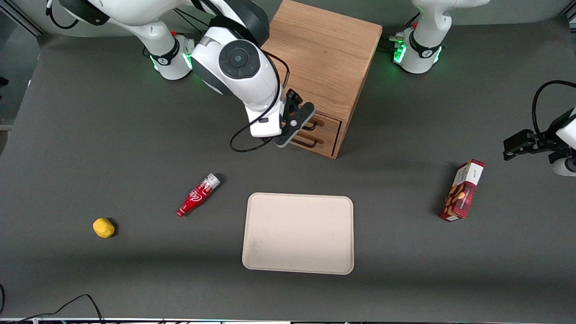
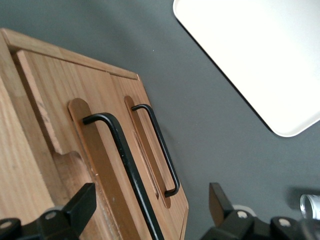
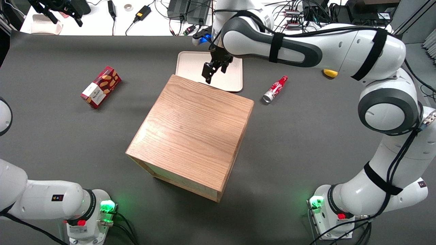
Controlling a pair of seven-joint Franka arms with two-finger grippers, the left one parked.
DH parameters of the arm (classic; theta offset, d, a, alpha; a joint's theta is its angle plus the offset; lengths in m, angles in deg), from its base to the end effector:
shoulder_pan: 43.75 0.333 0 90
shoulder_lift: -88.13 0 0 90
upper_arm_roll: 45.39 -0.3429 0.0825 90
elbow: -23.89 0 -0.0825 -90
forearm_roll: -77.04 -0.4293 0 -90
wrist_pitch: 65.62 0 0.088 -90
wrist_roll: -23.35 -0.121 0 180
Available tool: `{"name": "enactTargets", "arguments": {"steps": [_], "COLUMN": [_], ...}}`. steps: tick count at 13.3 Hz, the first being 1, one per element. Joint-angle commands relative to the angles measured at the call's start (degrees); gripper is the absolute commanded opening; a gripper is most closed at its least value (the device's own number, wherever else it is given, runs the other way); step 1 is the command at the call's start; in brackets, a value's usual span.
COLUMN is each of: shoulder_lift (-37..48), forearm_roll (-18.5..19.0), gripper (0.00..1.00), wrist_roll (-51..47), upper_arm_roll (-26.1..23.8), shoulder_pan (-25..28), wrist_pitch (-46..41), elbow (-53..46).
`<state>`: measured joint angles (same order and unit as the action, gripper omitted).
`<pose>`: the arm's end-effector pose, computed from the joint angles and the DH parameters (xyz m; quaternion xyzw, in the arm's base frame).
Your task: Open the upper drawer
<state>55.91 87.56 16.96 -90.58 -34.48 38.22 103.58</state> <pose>0.5315 0.5196 0.4557 -0.9164 -0.3864 0.0439 0.0951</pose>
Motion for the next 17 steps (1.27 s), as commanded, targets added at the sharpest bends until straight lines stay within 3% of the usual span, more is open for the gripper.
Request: {"name": "enactTargets", "arguments": {"steps": [1,11,17], "shoulder_lift": [-0.5,-2.7,-2.8], "forearm_roll": [2.7,6.9,6.7], "gripper": [1.00,1.00,1.00], "wrist_roll": [1.5,4.7,11.7], "upper_arm_roll": [-0.5,1.1,5.0], "shoulder_pan": [-0.2,-0.5,-1.0], "wrist_pitch": [1.1,5.5,6.4], "elbow": [1.3,4.1,3.3]}}
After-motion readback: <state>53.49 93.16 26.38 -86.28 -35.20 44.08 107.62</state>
